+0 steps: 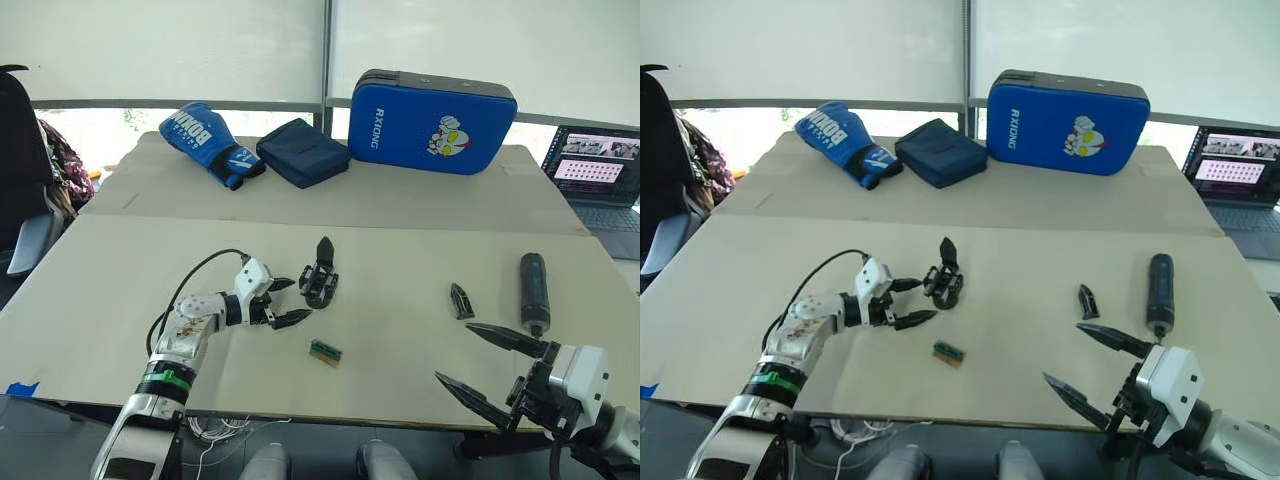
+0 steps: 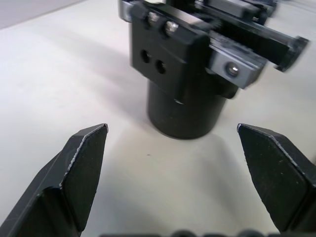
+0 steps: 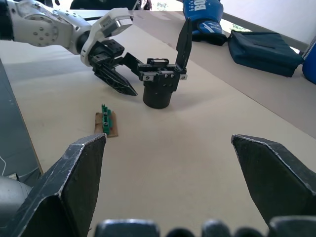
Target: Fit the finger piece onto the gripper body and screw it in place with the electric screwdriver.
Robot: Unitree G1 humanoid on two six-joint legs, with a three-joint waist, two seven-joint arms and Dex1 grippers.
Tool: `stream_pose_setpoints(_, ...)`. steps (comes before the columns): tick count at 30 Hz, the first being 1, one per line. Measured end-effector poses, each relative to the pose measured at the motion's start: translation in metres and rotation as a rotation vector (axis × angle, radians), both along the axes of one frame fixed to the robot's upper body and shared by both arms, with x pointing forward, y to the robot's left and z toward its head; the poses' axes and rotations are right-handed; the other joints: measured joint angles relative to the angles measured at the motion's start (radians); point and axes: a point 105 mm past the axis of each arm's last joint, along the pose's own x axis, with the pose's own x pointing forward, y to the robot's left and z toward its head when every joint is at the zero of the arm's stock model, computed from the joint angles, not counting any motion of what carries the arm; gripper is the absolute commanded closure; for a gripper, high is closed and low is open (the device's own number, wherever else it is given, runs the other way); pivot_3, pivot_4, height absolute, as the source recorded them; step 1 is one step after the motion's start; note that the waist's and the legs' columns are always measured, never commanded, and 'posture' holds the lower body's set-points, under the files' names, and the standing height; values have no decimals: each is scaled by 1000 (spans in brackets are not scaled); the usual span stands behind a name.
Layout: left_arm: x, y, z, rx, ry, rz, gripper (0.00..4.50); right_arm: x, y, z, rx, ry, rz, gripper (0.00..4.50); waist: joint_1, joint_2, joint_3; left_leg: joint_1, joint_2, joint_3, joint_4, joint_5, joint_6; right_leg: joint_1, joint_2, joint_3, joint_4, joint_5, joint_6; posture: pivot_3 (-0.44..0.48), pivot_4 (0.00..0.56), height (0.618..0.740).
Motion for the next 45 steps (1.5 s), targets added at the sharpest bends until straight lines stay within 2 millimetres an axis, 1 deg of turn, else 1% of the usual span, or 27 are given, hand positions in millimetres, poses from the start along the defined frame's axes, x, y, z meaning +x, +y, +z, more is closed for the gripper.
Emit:
stream_pose_setpoints(5, 12, -17, 1, 9, -24, -63, 54, 0, 0, 0, 5, -1, -7, 0, 0, 0, 0, 0, 0, 0, 0, 0, 0, 0, 0, 0, 0, 0, 0, 0, 150, 740)
stream_pose_setpoints(8, 15, -25, -2, 25, -31, -87, 54, -1, -1, -1, 5, 2, -11, 0, -4, 0, 0, 0, 0, 0, 0, 0, 0, 0, 0, 0, 0, 0, 0, 0, 150, 740)
stream_pose_setpoints(12, 16, -26, -5, 48, -52, -100, 54, -1, -1, -1, 5, 4, -16, 0, -8, 0, 0, 0, 0, 0, 0, 0, 0, 0, 0, 0, 1, 0, 0, 0, 150, 740)
stream_pose_setpoints(15, 17, -26, -5, 61, -66, -106, 873, -2, -1, -1, 8, 5, -23, 0, -9, 0, 0, 0, 0, 0, 0, 0, 0, 0, 0, 0, 1, 0, 0, 0, 150, 740)
stream_pose_setpoints(17, 17, -25, -6, 56, -70, -102, 1878, -2, -2, -2, 10, 8, -27, 0, -9, 0, 0, 0, 0, 0, 0, 0, 0, 0, 0, 0, 1, 0, 1, 0, 150, 740)
stream_pose_setpoints(18, 17, -24, -6, 50, -69, -98, 2192, -3, -2, -3, 10, 12, -29, 0, -10, 0, 0, 0, 0, 0, 0, 0, 0, 0, 0, 0, 1, 0, 1, 0, 150, 740)
stream_pose_setpoints(23, 15, -23, -5, 25, -74, -89, 2166, -5, -2, -4, 10, 21, -33, 0, -15, 0, 0, 0, 0, 0, 0, 0, 0, 0, 0, 0, 1, 0, 1, 0, 150, 740)
stream_pose_setpoints(32, 9, -42, -5, -13, -53, -32, 2166, -6, -1, -4, 8, 21, -31, 0, -2, 0, 0, 0, -1, 0, 0, 0, 0, 0, -1, 0, 0, 0, 1, 0, 150, 740)
stream_pose_setpoints(42, 9, -45, -6, 13, -44, 7, 2166, -6, -1, -4, 14, 20, -35, 0, 3, 1, 0, 0, -1, 0, 0, 0, 0, 1, 0, 0, 0, 0, 1, 0, 150, 740)
stream_pose_setpoints(44, 9, -45, -6, 12, -40, 10, 1106, -7, -1, -4, 14, 21, -36, 0, 3, 1, 0, 0, -1, 0, 0, 0, 0, 1, -1, 0, 0, 0, 1, 0, 150, 740)
stream_pose_setpoints(45, 9, -44, -6, 8, -35, 13, 760, -7, -2, -4, 13, 23, -37, 0, 4, 1, 0, 0, -1, 0, 0, 0, 0, 1, -1, 0, 0, 0, 1, 0, 150, 740)
